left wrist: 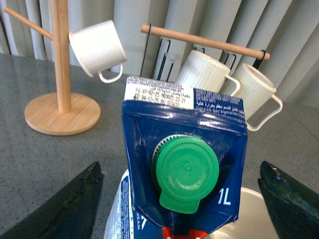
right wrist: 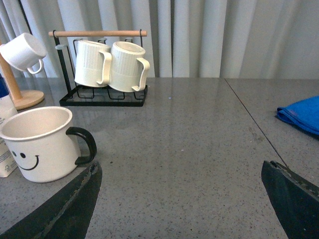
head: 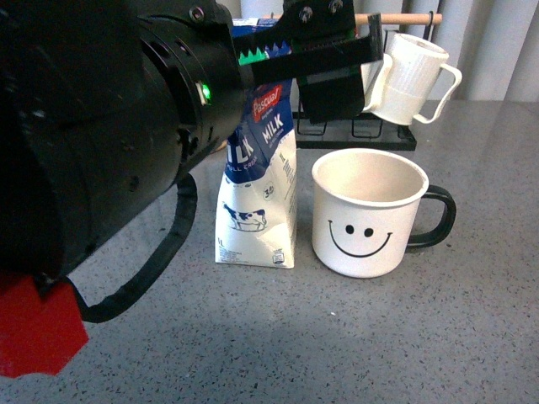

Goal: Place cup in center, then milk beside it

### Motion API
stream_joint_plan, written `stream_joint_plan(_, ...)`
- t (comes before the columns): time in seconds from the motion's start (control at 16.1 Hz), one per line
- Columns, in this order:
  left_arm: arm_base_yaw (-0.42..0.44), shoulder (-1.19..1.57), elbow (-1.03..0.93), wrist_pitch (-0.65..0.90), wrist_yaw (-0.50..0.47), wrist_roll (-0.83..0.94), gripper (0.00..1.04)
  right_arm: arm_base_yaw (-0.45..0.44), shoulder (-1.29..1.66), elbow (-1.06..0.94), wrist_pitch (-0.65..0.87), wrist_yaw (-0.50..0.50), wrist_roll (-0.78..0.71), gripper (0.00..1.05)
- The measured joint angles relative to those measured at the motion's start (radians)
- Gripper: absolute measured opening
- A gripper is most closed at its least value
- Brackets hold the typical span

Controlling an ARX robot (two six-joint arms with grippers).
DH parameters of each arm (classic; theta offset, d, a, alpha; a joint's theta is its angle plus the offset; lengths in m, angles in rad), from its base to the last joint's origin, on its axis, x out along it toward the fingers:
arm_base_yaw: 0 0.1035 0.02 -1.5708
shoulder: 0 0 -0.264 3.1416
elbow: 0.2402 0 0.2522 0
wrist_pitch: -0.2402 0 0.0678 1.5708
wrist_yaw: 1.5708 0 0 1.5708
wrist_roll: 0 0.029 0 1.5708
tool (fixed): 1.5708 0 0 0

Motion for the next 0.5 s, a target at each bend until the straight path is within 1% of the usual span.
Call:
stream_joint_plan(0.06, 0.003, -0.024, -0.007, -0.005, 0.01, 0.008, 1.0, 0.0, 0.0, 0.0, 0.0, 0.0, 0.0, 0.98)
stream_joint_plan(0.12, 0.004, -0.048, -0.013, -0.012, 0.02, 0.015, 0.97, 0.0, 0.0, 0.0, 0.0, 0.0, 0.0, 0.98)
stream_joint_plan(0.31, 0.026, -0.14, -0.026, -0.049, 0.106, 0.048, 0.98, 0.0, 0.0, 0.0, 0.0, 0.0, 0.0, 0.98)
stream_joint_plan(0.5, 0.076, -0.245, -0.04, -0.113, 0.186, 0.069, 0.98, 0.0, 0.0, 0.0, 0.0, 0.0, 0.0, 0.98)
